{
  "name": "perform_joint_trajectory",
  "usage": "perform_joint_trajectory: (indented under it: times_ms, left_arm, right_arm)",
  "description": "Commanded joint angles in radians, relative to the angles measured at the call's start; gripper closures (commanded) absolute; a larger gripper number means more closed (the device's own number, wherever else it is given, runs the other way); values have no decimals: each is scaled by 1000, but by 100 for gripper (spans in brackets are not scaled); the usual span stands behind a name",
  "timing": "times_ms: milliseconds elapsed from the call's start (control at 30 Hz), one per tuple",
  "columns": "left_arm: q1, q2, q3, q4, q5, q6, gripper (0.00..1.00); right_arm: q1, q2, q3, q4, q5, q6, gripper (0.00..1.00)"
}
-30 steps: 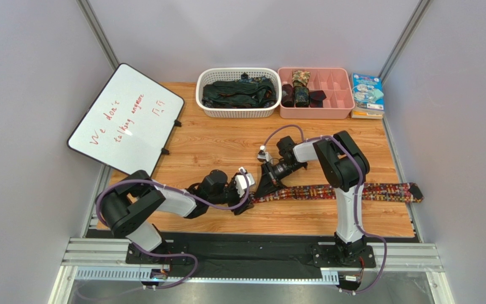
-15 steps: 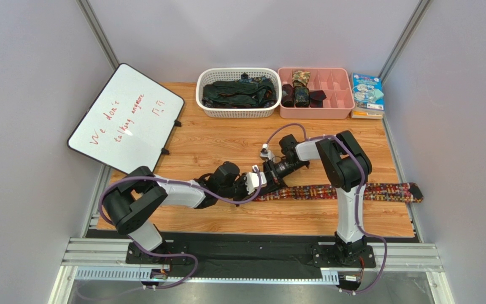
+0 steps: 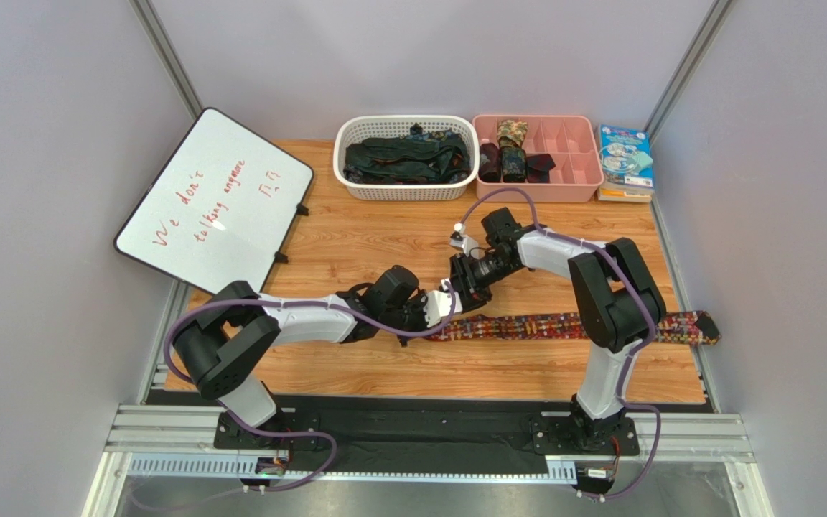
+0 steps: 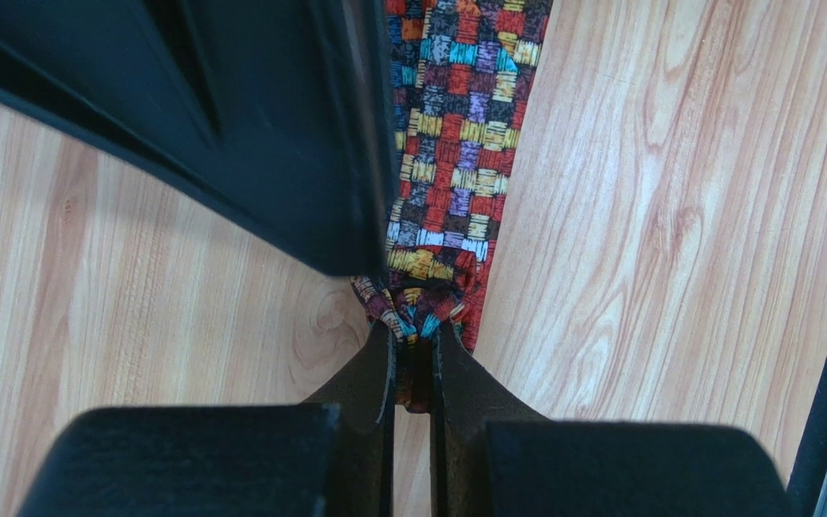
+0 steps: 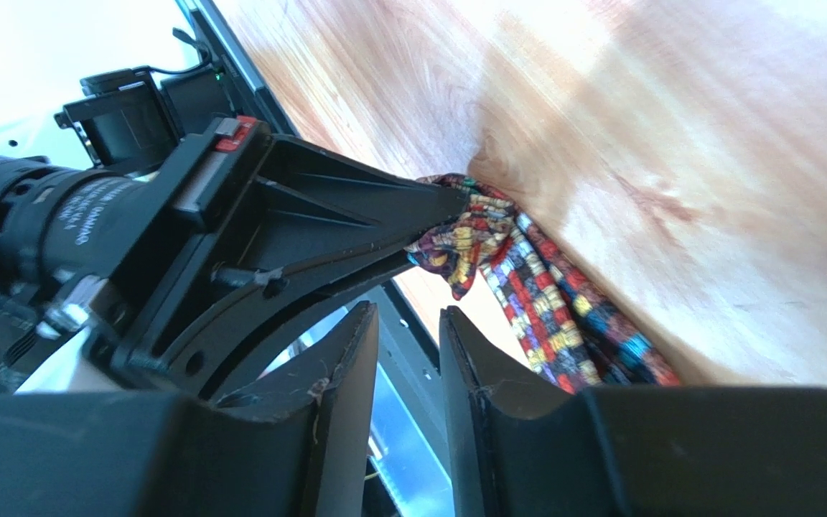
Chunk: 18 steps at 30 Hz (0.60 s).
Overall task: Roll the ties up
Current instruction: Roll the tie at the center of the board.
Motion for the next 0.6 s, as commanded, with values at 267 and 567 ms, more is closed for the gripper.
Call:
perform_joint_trajectory:
  times_ms: [267, 567]
  left_arm:
    - [-4, 23, 32, -69, -23, -9, 88]
    - [-4, 47, 40, -30, 12, -53, 85]
  right_arm:
    - [77, 96, -20, 140, 17, 100, 64]
    - [101, 129, -24, 240, 20, 180, 62]
